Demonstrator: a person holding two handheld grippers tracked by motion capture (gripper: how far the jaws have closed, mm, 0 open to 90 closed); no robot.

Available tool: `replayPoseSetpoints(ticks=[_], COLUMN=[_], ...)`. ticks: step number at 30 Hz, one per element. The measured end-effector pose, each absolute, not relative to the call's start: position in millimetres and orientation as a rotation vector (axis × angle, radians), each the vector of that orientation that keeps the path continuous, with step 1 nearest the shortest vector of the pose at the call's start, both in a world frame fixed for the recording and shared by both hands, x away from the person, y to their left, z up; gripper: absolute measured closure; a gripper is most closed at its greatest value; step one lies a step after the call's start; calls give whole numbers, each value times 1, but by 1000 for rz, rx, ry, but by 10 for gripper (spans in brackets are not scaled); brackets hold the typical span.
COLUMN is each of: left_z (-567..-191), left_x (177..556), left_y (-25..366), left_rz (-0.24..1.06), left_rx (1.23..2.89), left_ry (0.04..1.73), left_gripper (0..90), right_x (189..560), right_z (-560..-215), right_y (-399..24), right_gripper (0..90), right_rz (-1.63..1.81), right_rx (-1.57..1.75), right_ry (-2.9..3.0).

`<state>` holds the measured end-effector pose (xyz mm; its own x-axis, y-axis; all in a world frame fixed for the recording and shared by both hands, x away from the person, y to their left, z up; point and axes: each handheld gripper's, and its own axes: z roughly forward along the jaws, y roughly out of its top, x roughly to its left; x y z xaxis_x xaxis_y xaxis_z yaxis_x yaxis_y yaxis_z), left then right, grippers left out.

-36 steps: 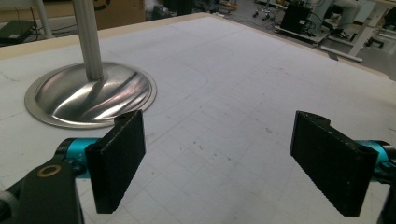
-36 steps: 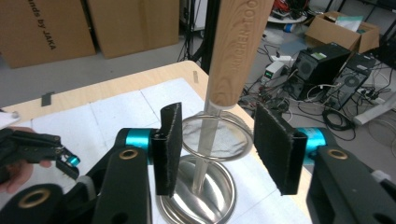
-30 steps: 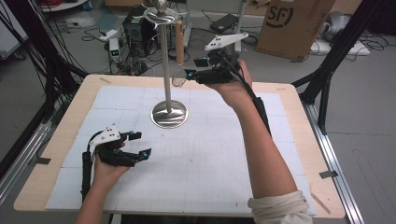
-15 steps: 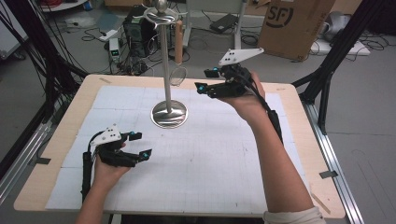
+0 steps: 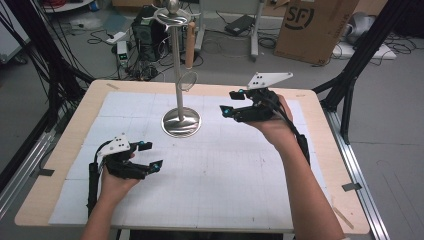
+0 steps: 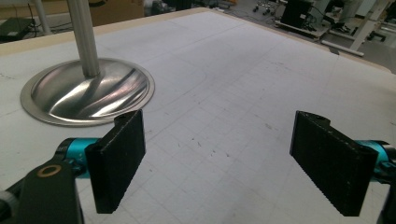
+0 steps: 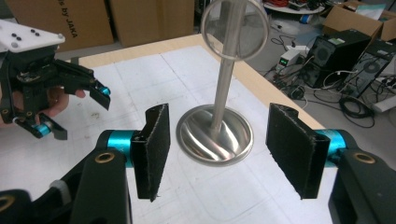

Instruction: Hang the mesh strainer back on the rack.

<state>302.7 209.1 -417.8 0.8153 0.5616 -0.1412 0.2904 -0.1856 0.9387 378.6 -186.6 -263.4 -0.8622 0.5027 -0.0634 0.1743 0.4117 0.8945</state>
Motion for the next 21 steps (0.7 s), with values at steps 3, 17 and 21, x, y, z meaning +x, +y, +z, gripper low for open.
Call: replayPoseSetpoints(ticks=[3,17,21], left_z=[-418,-418,-418], left_x=[303,303,304], left_y=[210,210,210], left_rz=[278,275,268], left_rx=[1783,1780,1772], left_ry=[656,663,662], left_gripper=[188,187,188], right_x=[375,362,357], right_z=[-271,-307,-316], right_y=[-191,-212,-217], right_gripper=[389,354,348], right_rz=[1440,1466,1459], right_rx=[604,659,681], right_ry=[2358,2369,2367])
